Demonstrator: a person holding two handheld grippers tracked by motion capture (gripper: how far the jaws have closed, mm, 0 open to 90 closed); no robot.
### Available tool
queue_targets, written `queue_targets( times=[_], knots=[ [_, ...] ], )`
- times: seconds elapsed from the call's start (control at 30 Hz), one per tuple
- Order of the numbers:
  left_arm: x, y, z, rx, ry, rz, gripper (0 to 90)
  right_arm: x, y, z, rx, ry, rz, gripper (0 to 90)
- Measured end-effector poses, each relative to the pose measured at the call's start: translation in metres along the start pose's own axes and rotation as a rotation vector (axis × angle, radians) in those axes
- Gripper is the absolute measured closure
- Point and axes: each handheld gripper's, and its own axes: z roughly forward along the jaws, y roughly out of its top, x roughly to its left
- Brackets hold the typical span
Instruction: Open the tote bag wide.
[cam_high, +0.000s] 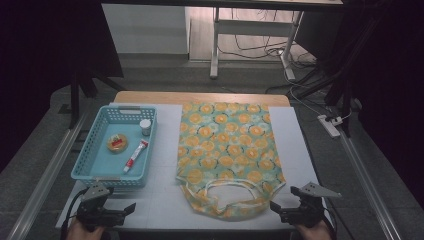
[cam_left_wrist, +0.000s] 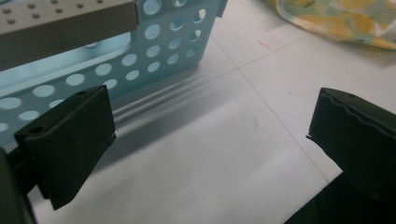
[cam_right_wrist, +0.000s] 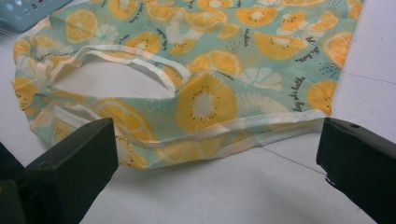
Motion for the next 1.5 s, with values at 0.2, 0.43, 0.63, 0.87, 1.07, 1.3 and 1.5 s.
queue_targets(
  times=[0.2, 0.43, 0.63, 0.87, 1.07, 1.3, 1.5],
  knots=[
    [0.001, -0.001, -0.001, -0.006, -0.024, 0.003, 0.4, -0.001, 0.0, 0.0, 0.0, -0.004, 0.011, 0.0],
    [0.001, -0.001, -0.001, -0.006, -0.022, 0.004, 0.4, -0.001, 0.0, 0.0, 0.005, -0.005, 0.012, 0.0],
    [0.002, -0.001, -0.002, -0.012, -0.026, -0.006, 0.1, 0.001, 0.001, 0.001, 0.011, -0.01, -0.008, 0.0],
    [0.004, -0.002, -0.002, -0.021, -0.032, -0.011, 0.1, 0.0, 0.001, 0.0, 0.004, -0.004, -0.001, 0.0],
    [0.004, -0.002, -0.003, -0.028, -0.035, -0.015, 0.1, 0.001, 0.002, 0.0, 0.001, 0.027, 0.017, 0.0],
    [-0.001, -0.001, -0.002, -0.013, -0.014, 0.025, 0.1, 0.005, 0.006, 0.0, 0.007, 0.05, 0.017, 0.0],
    [0.0, -0.002, -0.003, -0.022, -0.02, 0.015, 0.1, 0.009, 0.013, 0.0, -0.008, 0.054, -0.016, 0.0]
  ],
)
